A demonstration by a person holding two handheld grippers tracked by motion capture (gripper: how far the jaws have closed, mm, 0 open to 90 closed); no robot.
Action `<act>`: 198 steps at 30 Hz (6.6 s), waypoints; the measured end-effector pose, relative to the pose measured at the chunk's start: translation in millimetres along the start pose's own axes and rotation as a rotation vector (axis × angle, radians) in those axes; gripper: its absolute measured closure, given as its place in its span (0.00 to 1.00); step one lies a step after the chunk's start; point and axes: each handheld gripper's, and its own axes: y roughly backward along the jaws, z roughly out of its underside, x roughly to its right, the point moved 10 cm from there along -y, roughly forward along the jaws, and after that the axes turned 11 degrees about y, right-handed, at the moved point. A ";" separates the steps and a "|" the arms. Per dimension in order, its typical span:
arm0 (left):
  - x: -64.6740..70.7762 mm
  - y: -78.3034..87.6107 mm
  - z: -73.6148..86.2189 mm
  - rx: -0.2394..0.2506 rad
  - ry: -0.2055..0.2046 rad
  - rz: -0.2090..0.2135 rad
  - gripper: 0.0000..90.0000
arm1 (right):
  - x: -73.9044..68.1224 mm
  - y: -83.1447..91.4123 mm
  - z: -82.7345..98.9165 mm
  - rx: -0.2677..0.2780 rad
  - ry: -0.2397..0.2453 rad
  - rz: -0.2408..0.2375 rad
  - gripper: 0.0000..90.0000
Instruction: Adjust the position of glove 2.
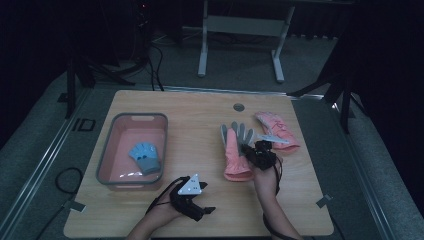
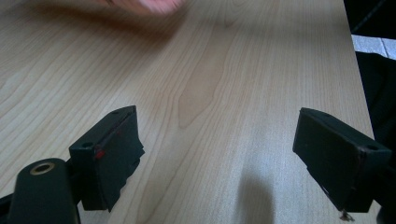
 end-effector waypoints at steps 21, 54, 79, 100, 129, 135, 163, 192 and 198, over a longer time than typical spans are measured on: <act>0.5 -0.4 0.7 0.000 0.000 0.005 0.17 | 1.3 -0.3 19.9 -0.058 0.100 0.021 0.73; 1.6 -0.3 1.3 0.007 0.003 0.012 0.17 | 183.8 -13.4 -47.4 -0.083 0.248 0.002 0.70; 0.9 -0.6 2.0 0.009 0.003 0.013 0.17 | 194.2 -29.9 -17.7 -0.143 0.103 0.098 0.98; 0.4 -1.2 0.2 0.014 0.001 0.000 0.17 | 126.9 67.3 -1.4 -0.032 -0.065 0.240 0.98; 0.3 -1.5 1.3 0.005 -0.005 0.002 0.17 | 120.9 57.3 53.8 -0.152 -0.037 0.176 0.79; 0.7 -1.9 1.4 0.003 0.000 0.003 0.17 | 126.8 69.8 40.8 -0.148 0.069 0.083 0.71; 0.4 -2.6 2.6 -0.005 -0.001 -0.001 0.17 | 129.9 47.7 73.9 -0.186 0.093 -0.017 0.97; -1.5 -2.6 1.7 0.003 -0.004 -0.010 0.17 | -23.7 62.2 -28.0 -0.022 0.077 -0.065 0.99; -2.0 -3.0 1.8 -0.002 -0.013 -0.019 0.17 | -25.2 47.3 -19.8 -0.048 0.059 -0.015 0.99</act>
